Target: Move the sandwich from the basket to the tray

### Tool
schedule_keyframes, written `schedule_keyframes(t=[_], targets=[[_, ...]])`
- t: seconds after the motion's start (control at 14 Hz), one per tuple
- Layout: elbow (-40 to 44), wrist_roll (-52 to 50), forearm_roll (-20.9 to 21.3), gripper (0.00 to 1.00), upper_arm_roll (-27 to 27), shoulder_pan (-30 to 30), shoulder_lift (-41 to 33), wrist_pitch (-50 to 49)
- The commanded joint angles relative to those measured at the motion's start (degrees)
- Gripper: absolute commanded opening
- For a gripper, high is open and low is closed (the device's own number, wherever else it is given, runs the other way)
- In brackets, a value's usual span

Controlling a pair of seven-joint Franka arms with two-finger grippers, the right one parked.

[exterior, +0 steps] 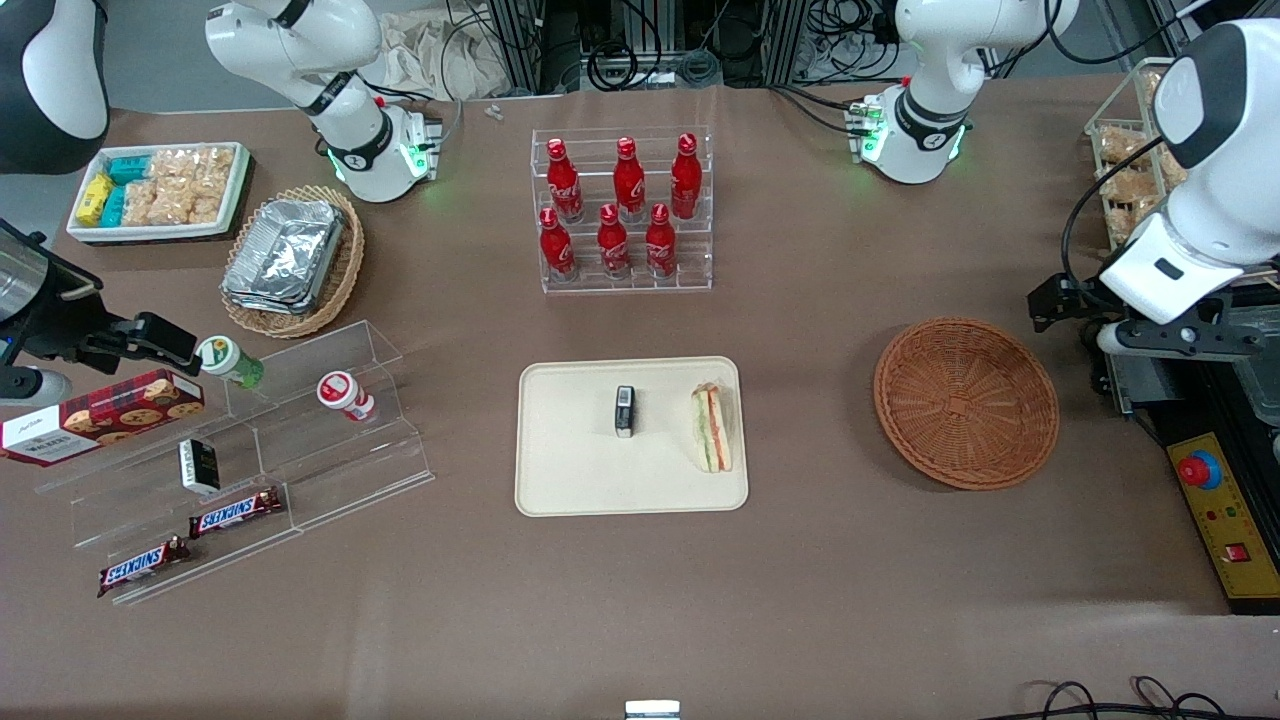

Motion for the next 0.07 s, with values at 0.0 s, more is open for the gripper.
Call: schedule_keyframes(t=[0.0], targets=[[9.8, 1.08, -0.25, 1.0, -0.37, 0.66, 5.4, -7.32]])
